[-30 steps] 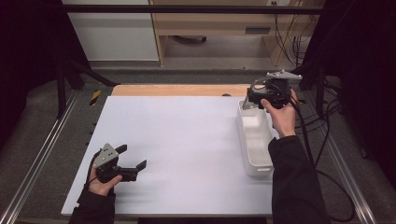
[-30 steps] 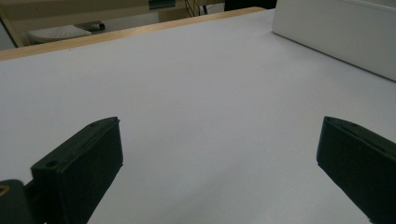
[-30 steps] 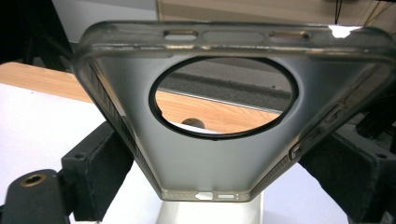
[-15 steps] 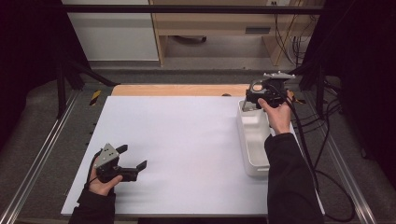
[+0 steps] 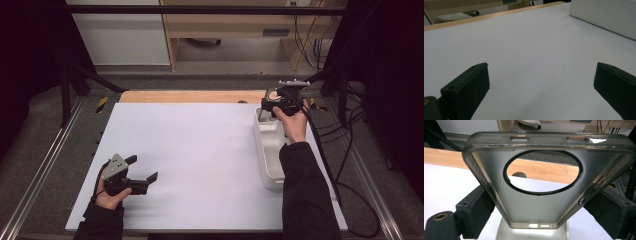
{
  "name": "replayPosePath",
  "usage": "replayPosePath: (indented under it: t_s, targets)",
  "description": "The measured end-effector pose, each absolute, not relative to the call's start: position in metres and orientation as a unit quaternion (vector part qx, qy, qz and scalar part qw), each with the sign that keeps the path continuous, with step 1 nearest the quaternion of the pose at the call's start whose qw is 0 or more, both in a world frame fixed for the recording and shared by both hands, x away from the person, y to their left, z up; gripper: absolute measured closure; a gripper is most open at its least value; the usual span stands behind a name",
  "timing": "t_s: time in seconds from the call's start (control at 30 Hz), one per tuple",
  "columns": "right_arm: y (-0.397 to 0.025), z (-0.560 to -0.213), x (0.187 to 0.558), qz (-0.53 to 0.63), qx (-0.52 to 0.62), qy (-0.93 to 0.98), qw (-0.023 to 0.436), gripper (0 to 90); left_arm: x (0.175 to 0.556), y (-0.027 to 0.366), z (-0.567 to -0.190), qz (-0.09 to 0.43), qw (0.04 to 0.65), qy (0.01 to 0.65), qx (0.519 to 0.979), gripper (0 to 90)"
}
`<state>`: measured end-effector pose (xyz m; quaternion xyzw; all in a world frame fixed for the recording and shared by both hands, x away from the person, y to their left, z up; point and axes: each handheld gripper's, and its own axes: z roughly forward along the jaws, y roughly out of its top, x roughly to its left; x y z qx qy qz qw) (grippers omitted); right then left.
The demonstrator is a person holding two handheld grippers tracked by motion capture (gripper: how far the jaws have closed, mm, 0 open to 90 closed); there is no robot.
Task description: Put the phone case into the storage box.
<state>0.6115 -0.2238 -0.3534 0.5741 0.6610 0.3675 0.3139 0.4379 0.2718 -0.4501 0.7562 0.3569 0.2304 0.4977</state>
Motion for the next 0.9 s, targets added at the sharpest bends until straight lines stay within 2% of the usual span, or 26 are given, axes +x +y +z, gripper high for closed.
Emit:
replayPosePath:
  t_s: [0.9]
  targets:
    - [-0.215, -0.383, 0.631, 0.341, 0.593, 0.666, 0.298, 11.4, 0.438, 0.272, -0.451, 0.23, 0.497, 0.356, 0.757, 0.0]
